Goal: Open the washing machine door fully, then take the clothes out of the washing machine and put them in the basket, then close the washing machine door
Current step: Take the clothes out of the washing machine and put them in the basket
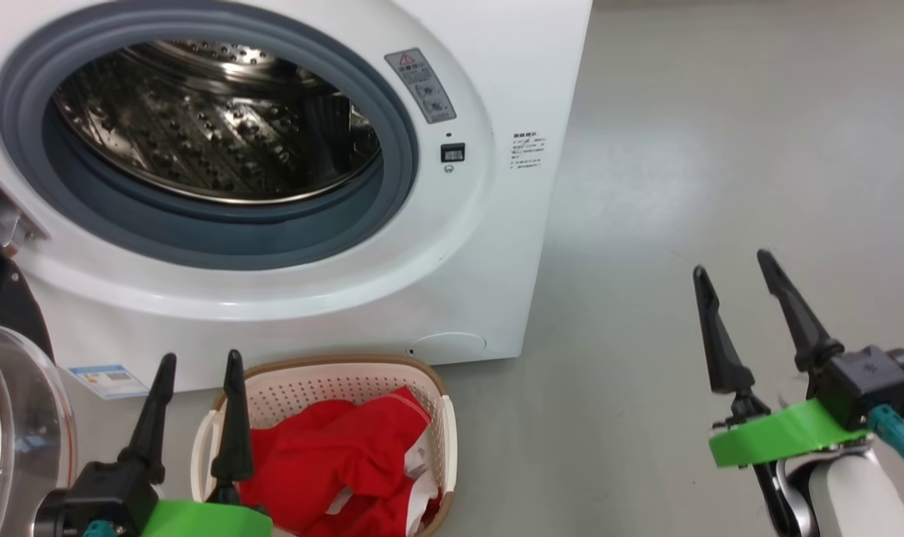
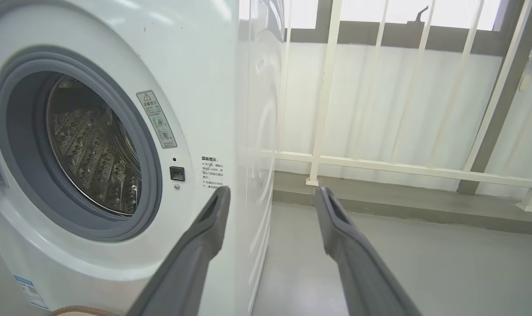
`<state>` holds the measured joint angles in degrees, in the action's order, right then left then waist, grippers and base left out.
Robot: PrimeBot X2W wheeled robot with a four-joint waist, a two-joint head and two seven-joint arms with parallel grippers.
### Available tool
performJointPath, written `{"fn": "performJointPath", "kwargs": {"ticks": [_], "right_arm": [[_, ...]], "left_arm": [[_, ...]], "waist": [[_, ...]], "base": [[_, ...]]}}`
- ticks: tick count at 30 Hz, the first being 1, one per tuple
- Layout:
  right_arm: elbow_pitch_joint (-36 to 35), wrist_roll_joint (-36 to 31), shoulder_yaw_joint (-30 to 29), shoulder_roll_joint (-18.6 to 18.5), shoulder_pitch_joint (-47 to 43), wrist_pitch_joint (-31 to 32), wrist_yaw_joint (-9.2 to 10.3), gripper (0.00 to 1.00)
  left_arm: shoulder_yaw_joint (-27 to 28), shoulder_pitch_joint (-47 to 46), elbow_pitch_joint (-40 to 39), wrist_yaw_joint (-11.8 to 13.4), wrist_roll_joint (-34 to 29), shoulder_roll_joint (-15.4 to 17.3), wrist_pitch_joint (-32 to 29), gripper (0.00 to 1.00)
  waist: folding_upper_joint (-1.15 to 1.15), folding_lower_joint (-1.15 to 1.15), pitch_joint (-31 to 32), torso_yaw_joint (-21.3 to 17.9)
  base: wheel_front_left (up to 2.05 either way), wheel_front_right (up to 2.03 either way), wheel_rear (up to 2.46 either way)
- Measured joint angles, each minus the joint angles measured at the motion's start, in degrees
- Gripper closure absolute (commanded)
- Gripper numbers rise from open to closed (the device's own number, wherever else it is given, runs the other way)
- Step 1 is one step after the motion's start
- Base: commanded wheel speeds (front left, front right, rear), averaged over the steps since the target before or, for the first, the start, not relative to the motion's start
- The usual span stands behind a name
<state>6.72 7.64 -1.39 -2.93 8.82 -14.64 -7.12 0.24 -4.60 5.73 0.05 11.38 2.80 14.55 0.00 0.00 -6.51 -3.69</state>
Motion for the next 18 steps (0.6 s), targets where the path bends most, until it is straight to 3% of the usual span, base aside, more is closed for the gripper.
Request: {"fn": "performJointPath", "kwargs": {"ticks": [18], "right_arm": [[-0.62,-0.67,0.20,0.07,-5.39,0.00,0.00,0.00]], "left_arm": [[-0.12,2.45,1.41,-0.08,0.27,0.09,0.00,0.00]], "waist": [[0.00,0.00,3.83,0.00]], "base": [[0.00,0.00,0.00]]}}
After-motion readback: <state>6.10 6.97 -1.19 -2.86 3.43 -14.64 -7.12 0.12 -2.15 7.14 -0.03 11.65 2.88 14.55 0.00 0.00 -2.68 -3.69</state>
